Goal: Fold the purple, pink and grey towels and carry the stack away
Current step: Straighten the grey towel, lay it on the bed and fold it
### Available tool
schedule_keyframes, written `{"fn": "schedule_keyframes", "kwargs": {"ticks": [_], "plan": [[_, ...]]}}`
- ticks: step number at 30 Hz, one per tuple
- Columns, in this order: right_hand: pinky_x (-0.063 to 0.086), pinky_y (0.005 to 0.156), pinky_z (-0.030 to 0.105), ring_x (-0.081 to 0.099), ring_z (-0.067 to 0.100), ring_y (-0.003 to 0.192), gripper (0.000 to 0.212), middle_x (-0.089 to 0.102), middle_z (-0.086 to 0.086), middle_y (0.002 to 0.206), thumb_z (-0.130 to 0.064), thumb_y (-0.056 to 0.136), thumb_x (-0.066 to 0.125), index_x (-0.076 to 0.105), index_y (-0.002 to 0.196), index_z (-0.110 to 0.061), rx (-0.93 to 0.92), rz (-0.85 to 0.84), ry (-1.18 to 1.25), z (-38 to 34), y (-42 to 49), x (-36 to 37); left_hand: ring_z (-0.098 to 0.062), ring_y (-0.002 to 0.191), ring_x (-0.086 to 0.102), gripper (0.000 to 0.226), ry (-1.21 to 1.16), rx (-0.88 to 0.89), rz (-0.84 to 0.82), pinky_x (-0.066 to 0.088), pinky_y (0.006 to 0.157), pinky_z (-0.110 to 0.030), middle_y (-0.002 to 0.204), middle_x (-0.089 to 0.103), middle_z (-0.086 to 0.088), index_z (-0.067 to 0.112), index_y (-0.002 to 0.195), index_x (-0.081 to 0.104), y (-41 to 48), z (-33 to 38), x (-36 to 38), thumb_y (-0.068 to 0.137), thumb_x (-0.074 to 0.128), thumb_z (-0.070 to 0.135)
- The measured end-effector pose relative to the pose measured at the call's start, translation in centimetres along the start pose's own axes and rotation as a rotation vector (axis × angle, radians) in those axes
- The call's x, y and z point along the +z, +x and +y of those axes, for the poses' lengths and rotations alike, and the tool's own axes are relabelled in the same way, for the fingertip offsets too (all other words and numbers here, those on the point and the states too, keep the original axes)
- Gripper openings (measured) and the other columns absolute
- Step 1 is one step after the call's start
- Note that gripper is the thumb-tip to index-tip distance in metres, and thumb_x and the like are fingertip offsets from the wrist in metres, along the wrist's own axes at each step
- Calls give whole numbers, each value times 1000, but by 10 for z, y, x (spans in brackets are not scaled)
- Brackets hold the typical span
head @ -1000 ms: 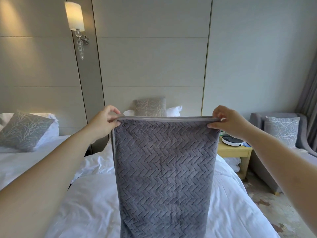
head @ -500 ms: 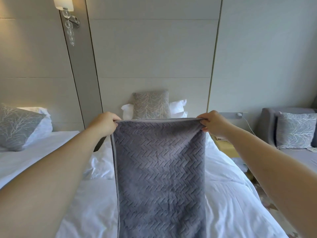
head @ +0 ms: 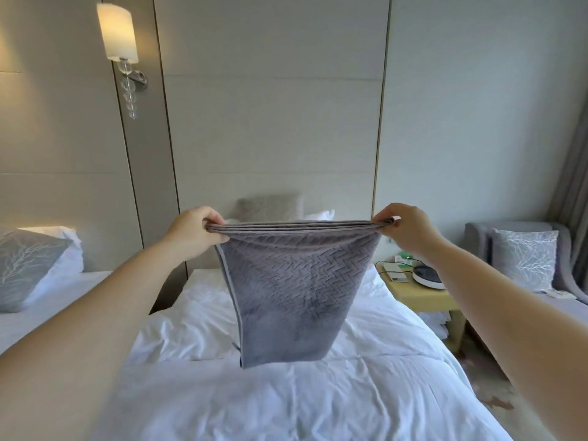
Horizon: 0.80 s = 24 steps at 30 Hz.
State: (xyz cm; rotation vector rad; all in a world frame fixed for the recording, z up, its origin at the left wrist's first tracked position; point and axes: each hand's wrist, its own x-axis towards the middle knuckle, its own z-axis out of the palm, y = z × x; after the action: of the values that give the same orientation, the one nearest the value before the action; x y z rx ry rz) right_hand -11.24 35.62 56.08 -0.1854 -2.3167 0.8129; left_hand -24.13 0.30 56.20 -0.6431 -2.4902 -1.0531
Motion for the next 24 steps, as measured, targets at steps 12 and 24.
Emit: {"fn": "schedule_keyframes", "kwargs": {"ticks": [12, 24], "plan": [[33, 60, 21, 51, 18, 76, 42, 51, -6, 75, -1, 67, 77, 52, 58, -34, 466, -528, -133, 132, -372, 126, -18, 75, 58, 27, 83, -338, -583, 47, 70, -32, 80, 59, 4, 28, 66, 55, -358, -158, 147, 66, 79, 18], [45, 77, 35, 50, 22, 100, 11, 59, -4, 90, -12, 79, 65, 61, 83, -22, 413, -726, -379, 170, -619, 151, -16, 82, 57, 21, 266, -290, -601, 44, 62, -28, 91, 57, 14, 30, 80, 60, -604, -198, 187, 73, 65, 12]]}}
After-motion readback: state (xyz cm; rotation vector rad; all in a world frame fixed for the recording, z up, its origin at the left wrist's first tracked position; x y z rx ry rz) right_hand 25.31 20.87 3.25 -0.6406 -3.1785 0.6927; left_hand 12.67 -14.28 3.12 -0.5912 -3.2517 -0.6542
